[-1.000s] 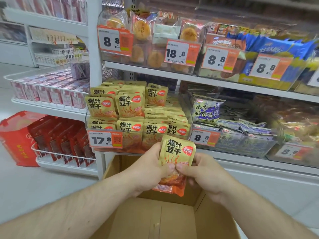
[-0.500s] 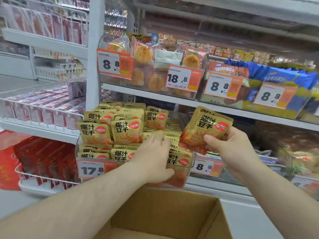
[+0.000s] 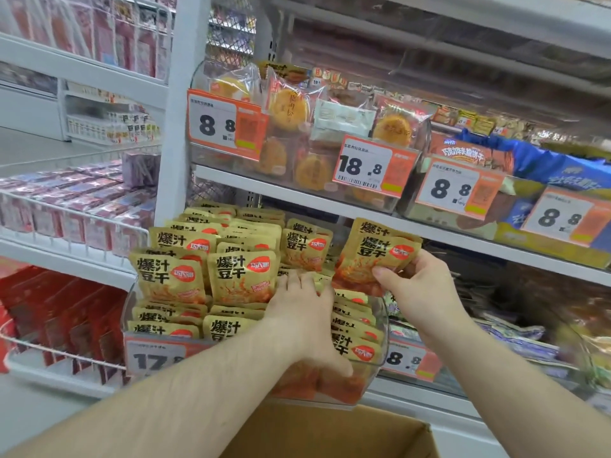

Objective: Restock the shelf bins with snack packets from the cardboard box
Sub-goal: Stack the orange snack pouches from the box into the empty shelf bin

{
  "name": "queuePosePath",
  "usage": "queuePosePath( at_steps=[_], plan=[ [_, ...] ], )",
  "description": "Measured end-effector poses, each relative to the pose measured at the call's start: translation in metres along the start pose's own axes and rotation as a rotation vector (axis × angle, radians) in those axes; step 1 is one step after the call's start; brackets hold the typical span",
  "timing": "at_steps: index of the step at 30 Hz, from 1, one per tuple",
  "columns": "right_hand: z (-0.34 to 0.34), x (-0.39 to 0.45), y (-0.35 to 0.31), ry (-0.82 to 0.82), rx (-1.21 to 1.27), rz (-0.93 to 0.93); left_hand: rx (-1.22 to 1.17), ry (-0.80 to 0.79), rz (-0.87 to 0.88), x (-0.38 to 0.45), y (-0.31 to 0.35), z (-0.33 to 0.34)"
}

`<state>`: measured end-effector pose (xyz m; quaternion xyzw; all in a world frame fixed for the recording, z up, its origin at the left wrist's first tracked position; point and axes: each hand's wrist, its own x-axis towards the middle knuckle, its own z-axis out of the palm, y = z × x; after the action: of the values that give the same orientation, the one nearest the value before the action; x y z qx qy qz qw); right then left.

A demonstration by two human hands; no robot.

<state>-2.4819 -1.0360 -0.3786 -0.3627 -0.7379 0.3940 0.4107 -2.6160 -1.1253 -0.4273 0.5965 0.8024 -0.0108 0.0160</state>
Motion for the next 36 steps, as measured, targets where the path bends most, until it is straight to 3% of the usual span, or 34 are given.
queuePosePath(
  at_steps=[11,23,31,36],
  plan=[
    [0.035,0.023,-0.007,-0.147,-0.17,-0.151,0.013,0.271,0.073,-0.018,-0.005,0.014],
    [0.062,0.037,0.008,-0.285,-0.326,-0.203,0.006,0.343,0.103,-0.017,-0.006,0.02],
    [0.081,0.048,0.013,-0.28,-0.301,-0.014,0.032,0.336,0.094,-0.017,-0.005,0.019],
    [0.084,0.053,0.015,-0.251,-0.142,0.17,0.042,0.319,0.083,-0.016,-0.004,0.019]
  ],
)
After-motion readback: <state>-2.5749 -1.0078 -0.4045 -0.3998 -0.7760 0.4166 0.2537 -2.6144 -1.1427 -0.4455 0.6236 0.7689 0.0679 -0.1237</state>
